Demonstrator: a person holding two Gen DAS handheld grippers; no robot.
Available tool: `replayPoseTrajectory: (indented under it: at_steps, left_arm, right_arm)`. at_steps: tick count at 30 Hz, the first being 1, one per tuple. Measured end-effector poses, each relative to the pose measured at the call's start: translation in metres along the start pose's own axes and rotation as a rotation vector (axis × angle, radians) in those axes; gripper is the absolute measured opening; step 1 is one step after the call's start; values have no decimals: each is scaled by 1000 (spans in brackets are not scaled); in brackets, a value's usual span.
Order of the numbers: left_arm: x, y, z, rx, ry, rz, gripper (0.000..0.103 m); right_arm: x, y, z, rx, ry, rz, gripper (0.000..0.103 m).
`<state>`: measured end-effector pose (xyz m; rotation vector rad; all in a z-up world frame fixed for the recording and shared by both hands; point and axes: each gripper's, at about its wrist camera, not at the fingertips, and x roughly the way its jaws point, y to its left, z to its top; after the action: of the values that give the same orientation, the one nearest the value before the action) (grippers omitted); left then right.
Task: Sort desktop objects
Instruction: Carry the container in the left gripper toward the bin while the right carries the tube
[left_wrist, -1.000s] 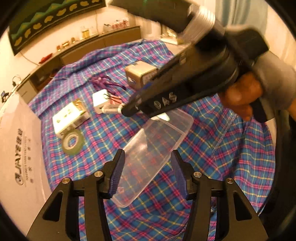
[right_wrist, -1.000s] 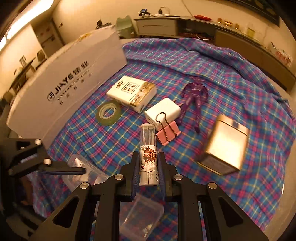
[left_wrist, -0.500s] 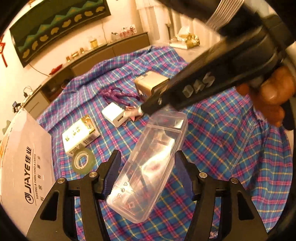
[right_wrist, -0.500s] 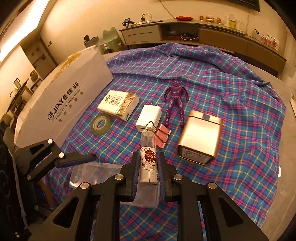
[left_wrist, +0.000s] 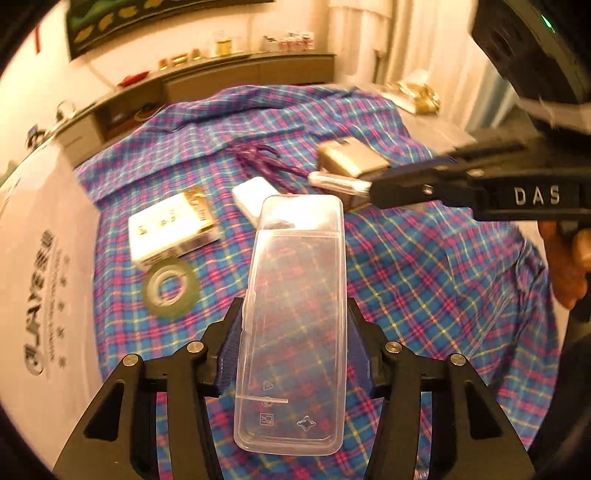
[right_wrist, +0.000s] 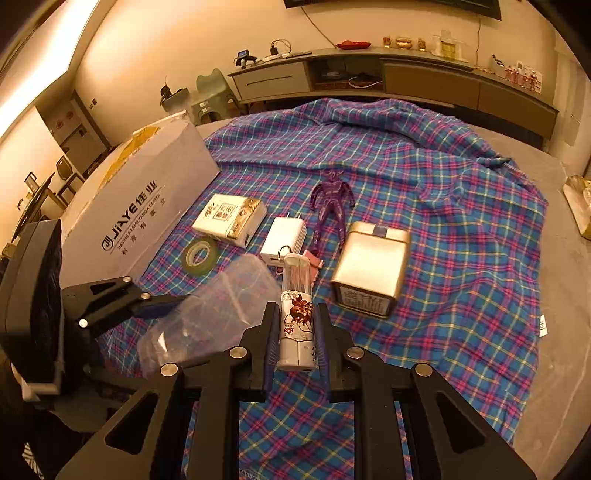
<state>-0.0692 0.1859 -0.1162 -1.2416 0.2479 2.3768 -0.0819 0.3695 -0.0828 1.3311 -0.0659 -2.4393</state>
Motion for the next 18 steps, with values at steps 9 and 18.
replayPoseTrajectory:
  at_steps: [9, 18]
  left_arm:
    - [-39, 28, 6, -109, -62, 10, 54]
    - [-82, 45, 7, -157, -152, 7, 54]
  right_arm:
    - [-12, 24, 1, -22, -26, -8, 20]
    - [-29, 71, 4, -59, -93, -34, 20]
